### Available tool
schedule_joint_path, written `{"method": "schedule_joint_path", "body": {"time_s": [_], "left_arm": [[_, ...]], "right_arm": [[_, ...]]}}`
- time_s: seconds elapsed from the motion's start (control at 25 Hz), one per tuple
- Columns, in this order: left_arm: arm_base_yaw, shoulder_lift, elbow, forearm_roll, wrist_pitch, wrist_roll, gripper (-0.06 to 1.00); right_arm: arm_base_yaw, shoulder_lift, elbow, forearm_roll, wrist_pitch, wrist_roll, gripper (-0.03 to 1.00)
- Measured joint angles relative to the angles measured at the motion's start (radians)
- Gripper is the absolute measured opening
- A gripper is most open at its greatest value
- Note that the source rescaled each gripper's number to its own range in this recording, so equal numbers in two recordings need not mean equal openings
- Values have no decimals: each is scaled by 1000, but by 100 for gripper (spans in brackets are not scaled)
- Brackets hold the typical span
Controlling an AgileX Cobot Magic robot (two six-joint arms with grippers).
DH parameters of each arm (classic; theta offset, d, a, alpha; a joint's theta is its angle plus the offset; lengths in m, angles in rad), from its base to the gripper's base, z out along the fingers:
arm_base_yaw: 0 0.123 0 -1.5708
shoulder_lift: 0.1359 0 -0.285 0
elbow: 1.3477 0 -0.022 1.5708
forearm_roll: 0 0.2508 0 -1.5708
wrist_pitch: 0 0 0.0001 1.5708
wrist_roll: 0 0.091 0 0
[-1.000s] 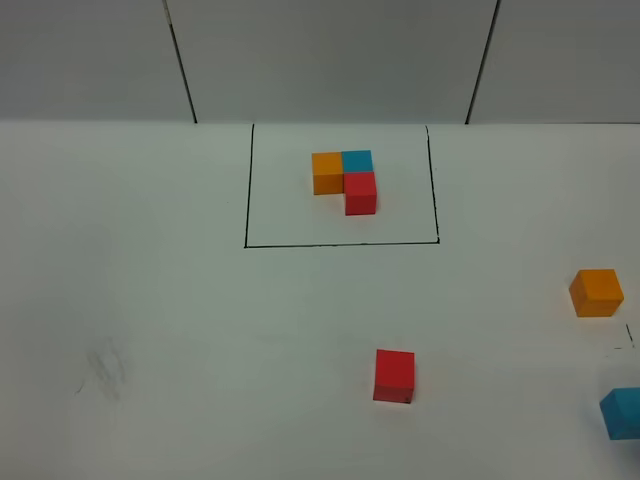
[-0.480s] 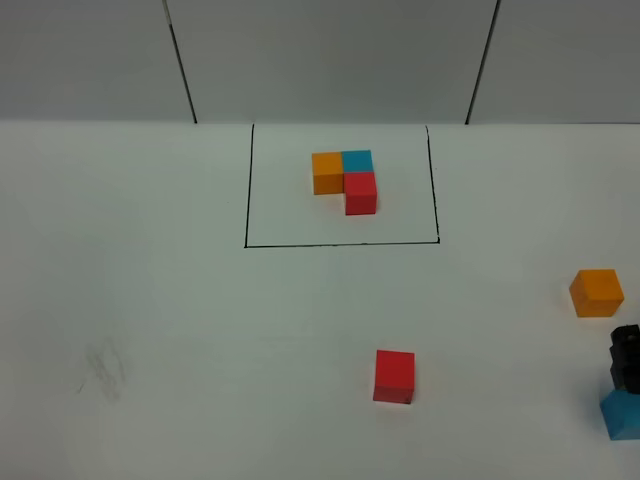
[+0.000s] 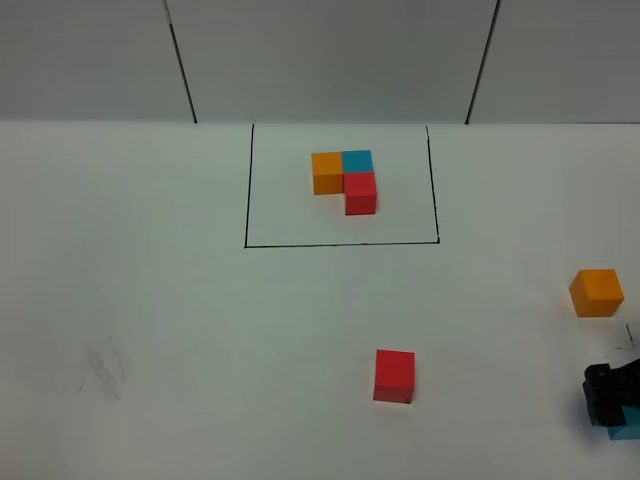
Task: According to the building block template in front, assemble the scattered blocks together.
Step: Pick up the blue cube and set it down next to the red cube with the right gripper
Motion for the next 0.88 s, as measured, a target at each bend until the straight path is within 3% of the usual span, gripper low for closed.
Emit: {"method": "schedule_joint_path", "body": {"time_s": [0.44,0.56,0.64,0.72,0.88], "left_arm": [[0,0,0,0,0,0,23],[0,0,0,0,0,0,23],[0,0,0,0,0,0,23],[0,0,0,0,0,0,23],[0,0,0,0,0,0,23]], "right_arm": [[0,95,18,6,-112,9,90],[0,98,18,9,-116,9,75],[0,98,18,10,-118,9,55],[0,98,18,11,-119,9,27],[0,97,18,25,-129,9,27]]}}
